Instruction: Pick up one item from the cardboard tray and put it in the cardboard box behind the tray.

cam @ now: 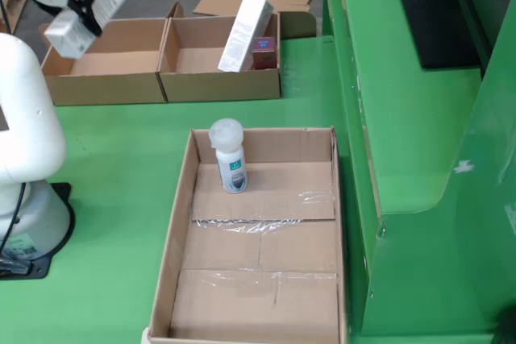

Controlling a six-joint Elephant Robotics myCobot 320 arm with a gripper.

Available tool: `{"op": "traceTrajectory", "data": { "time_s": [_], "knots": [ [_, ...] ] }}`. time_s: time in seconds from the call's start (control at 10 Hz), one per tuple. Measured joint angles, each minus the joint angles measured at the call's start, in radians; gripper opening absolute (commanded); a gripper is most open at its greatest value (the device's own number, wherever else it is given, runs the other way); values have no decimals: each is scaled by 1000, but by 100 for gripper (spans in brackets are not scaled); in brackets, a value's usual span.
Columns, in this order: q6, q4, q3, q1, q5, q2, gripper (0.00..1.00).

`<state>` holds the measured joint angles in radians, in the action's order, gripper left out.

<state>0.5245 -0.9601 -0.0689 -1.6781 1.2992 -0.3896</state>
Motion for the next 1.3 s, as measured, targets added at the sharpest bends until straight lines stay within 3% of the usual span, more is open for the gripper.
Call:
{"op": "traceTrajectory", "data": {
  "time_s": [0.2, 0.6, 0.9, 1.3],
  "knots": [
    [-90, 83, 45, -97, 0, -97, 0],
    [-97, 156, 43, -276, 0, -222, 0],
    [-112, 138, 43, -228, 37, -296, 0],
    [-161, 320, -138, -153, 87, -264, 0]
  ]
}}
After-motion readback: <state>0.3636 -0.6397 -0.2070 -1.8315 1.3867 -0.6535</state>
